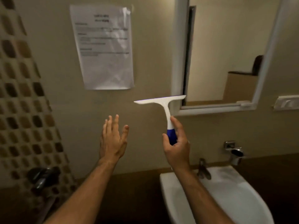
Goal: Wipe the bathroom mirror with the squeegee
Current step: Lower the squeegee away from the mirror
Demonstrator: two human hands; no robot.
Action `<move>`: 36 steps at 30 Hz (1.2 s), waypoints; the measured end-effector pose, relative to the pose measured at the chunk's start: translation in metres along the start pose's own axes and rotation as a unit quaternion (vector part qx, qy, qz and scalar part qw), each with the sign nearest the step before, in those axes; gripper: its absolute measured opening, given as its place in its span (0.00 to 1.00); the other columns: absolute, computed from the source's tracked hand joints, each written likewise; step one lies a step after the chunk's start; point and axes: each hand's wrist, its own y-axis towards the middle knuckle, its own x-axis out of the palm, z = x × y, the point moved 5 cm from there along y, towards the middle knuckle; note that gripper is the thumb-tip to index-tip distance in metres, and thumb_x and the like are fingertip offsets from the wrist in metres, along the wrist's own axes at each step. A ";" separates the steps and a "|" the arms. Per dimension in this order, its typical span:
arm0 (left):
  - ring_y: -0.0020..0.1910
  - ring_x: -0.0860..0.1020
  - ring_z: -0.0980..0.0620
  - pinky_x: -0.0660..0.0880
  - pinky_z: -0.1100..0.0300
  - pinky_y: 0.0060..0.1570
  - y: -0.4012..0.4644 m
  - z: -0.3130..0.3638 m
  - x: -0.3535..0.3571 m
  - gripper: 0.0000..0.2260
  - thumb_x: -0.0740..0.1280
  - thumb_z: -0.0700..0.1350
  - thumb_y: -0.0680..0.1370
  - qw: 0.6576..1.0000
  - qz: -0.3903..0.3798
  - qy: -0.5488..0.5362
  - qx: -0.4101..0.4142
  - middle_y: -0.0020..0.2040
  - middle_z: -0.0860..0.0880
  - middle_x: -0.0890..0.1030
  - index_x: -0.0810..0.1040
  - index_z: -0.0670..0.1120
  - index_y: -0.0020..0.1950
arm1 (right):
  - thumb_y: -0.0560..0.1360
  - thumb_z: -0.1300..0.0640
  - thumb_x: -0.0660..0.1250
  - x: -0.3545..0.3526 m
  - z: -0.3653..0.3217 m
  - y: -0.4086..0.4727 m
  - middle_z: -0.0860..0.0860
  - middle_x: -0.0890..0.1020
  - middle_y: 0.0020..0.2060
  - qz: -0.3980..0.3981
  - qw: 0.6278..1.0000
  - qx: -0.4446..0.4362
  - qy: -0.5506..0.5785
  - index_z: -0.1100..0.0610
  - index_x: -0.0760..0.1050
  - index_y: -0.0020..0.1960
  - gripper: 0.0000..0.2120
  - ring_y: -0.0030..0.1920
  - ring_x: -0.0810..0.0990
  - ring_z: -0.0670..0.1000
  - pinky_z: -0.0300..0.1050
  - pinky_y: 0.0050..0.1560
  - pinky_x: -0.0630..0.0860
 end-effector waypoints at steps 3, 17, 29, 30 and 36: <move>0.78 0.47 0.51 0.52 0.49 0.73 -0.044 -0.067 0.015 0.32 0.44 0.68 0.76 0.998 -0.048 0.034 -0.003 0.79 0.51 0.50 0.51 0.56 0.78 | 0.73 0.63 0.70 0.058 0.026 -0.052 0.27 0.77 0.50 -0.020 0.999 0.041 0.000 0.44 0.69 0.70 0.29 0.45 0.79 0.35 0.26 0.46 0.72; 0.77 0.42 0.53 0.54 0.48 0.74 -0.217 -0.354 0.048 0.32 0.42 0.67 0.78 0.944 -0.297 0.113 -0.086 0.79 0.51 0.47 0.49 0.54 0.79 | 0.75 0.57 0.70 0.258 0.170 -0.298 0.51 0.80 0.44 -0.101 0.900 0.413 -0.094 0.46 0.67 0.57 0.16 0.37 0.83 0.51 0.42 0.34 0.81; 0.77 0.40 0.55 0.51 0.49 0.72 -0.347 -0.425 0.122 0.30 0.45 0.66 0.79 0.896 -0.387 0.083 -0.200 0.79 0.53 0.45 0.48 0.56 0.79 | 0.74 0.57 0.69 0.287 0.306 -0.437 0.54 0.79 0.48 -0.180 0.825 0.481 -0.237 0.51 0.67 0.52 0.11 0.47 0.80 0.54 0.55 0.54 0.78; 0.77 0.40 0.55 0.51 0.50 0.72 -0.358 -0.430 0.131 0.30 0.45 0.66 0.79 0.894 -0.396 0.086 -0.194 0.79 0.53 0.45 0.48 0.56 0.79 | 0.74 0.58 0.69 0.288 0.320 -0.446 0.55 0.79 0.48 -0.178 0.820 0.484 -0.246 0.51 0.67 0.51 0.12 0.48 0.80 0.55 0.54 0.55 0.77; 0.77 0.49 0.51 0.55 0.52 0.70 -0.404 -0.456 0.175 0.30 0.49 0.63 0.79 0.894 -0.397 0.094 -0.184 0.79 0.49 0.53 0.55 0.51 0.78 | 0.75 0.57 0.67 0.300 0.394 -0.482 0.52 0.78 0.48 -0.187 0.808 0.484 -0.277 0.50 0.66 0.52 0.11 0.48 0.79 0.54 0.48 0.54 0.75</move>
